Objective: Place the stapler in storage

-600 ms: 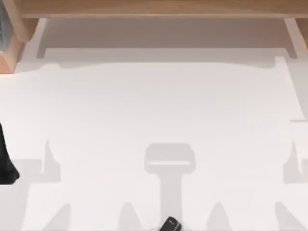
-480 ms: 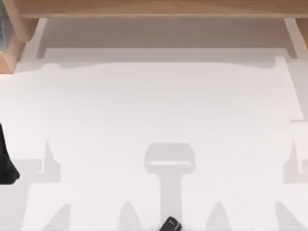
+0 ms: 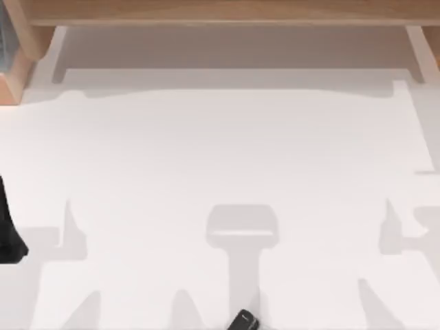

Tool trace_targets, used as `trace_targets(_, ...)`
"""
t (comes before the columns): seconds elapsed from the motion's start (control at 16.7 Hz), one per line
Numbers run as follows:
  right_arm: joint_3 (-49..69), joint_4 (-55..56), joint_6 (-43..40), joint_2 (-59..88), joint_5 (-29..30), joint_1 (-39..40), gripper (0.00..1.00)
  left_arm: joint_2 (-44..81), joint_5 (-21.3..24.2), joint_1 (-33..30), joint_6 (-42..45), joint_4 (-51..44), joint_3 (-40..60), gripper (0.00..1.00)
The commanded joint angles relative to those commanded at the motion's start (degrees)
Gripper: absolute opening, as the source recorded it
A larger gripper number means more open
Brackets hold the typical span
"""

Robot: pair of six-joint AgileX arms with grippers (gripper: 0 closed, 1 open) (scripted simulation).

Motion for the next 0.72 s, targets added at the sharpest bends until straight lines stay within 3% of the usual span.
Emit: trace_targets(0.72,40.8,-29.9,51.7,56.6,0.5,33.4,1.00,0.0,0.0,0.0,0.0,0.0,0.0,1.00)
